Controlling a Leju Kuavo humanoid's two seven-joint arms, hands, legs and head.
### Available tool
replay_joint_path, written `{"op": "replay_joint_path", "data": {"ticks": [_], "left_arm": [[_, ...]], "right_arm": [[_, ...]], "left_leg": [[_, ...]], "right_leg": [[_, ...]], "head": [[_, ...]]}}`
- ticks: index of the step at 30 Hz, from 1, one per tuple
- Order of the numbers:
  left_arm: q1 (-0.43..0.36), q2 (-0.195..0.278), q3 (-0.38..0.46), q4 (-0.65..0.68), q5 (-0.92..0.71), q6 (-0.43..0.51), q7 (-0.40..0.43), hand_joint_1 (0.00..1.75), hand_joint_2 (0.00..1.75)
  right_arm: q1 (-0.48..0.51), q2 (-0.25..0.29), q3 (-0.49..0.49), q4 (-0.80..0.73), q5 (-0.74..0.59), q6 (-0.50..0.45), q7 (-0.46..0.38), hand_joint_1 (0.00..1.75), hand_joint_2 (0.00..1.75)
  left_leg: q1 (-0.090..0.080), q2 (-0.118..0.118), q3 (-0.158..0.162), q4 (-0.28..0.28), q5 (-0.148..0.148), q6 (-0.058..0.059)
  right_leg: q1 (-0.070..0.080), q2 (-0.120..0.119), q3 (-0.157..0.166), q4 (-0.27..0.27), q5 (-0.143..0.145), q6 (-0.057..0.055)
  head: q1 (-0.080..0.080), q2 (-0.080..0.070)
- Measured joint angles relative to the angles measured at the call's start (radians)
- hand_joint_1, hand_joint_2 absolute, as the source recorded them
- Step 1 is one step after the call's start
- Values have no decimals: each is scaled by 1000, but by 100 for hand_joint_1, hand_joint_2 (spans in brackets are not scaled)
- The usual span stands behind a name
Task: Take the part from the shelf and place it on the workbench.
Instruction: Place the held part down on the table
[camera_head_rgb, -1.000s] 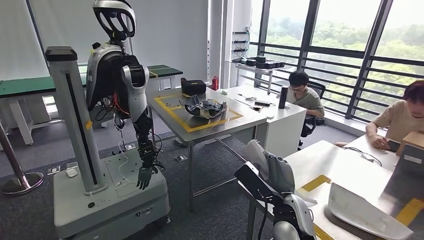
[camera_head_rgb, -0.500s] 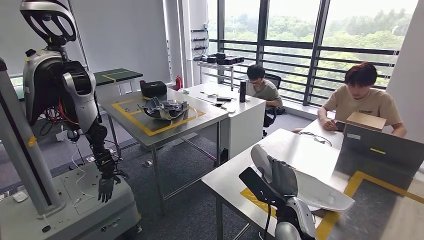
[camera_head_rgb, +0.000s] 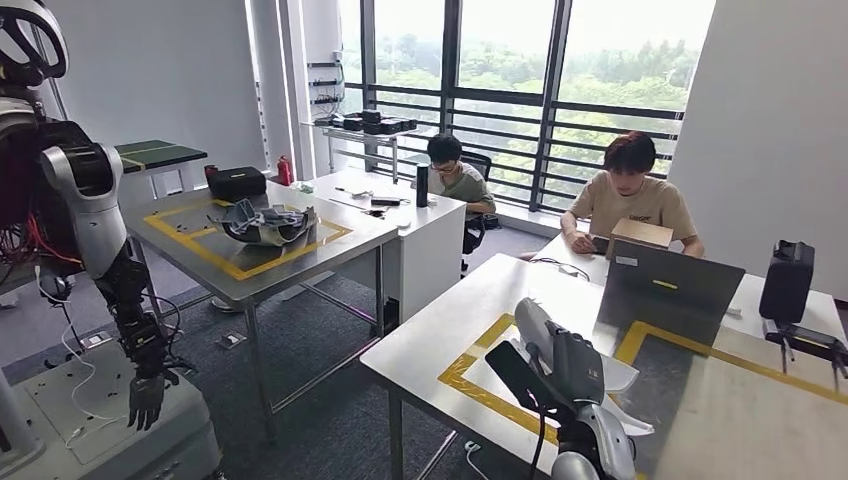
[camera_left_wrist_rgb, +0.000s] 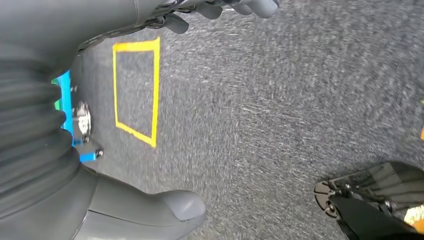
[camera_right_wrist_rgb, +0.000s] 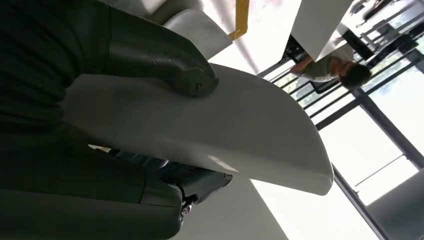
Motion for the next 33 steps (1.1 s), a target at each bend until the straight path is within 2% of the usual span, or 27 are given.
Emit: {"op": "replay_joint_path", "data": {"ticks": [1,2,3,5,6,7,10,12,20,26,33], "left_arm": [[0,0,0,0,0,0,-3,0,175],[0,0,0,0,0,0,-5,0,175],[-1,0,0,0,0,0,-8,0,175],[-5,-1,0,0,0,0,-12,0,175],[-6,-1,0,0,0,0,-13,0,175],[-7,-1,0,0,0,0,-13,0,175],[-9,-1,0,0,2,0,-14,0,175],[-10,-1,0,0,3,-2,-16,0,175],[-14,4,0,0,6,-9,-19,0,175],[-20,4,0,0,17,-10,-24,0,175],[-20,5,0,0,24,-10,-30,0,175]], "right_arm": [[-1,-1,-1,11,2,-6,3,175,175],[-5,-1,-2,25,4,-12,5,175,175],[-13,-2,-3,43,6,-18,7,175,175],[-41,-2,-6,94,9,-31,9,175,175],[-60,-3,-7,125,10,-37,9,175,175],[-79,-3,-8,159,12,-42,12,175,175],[-131,-1,-10,270,27,-51,32,175,175],[-161,4,-10,333,40,-51,48,175,175],[-219,31,-10,509,93,-42,132,175,175],[-252,48,4,590,184,27,262,175,175],[-278,53,22,633,199,44,290,175,175]], "left_leg": [[-1,9,-1,0,0,0],[-3,17,-1,1,0,0],[-3,23,-1,1,0,0],[-6,33,-4,3,0,-4],[-9,36,-6,5,-1,-6],[-11,37,-8,6,-1,-6],[-12,36,-14,14,-1,-6],[-12,36,-25,30,-6,-12],[-12,33,-92,132,-43,-26],[-12,33,-96,139,-45,-27],[-12,32,-96,138,-45,-27]], "right_leg": [[0,-1,2,8,3,-1],[1,-2,26,-26,22,-4],[2,-4,66,-91,50,-8],[8,-12,142,-220,81,-18],[11,-16,162,-256,87,-20],[13,-18,168,-269,86,-22],[15,-17,160,-259,87,-26],[15,-17,146,-238,79,-32],[16,-20,75,-126,36,-42],[15,-20,71,-119,34,-43],[15,-20,72,-122,34,-43]], "head": [[0,0],[0,0],[0,0],[0,0],[0,0],[0,0],[0,0],[0,0],[0,0],[0,0],[0,0]]}}
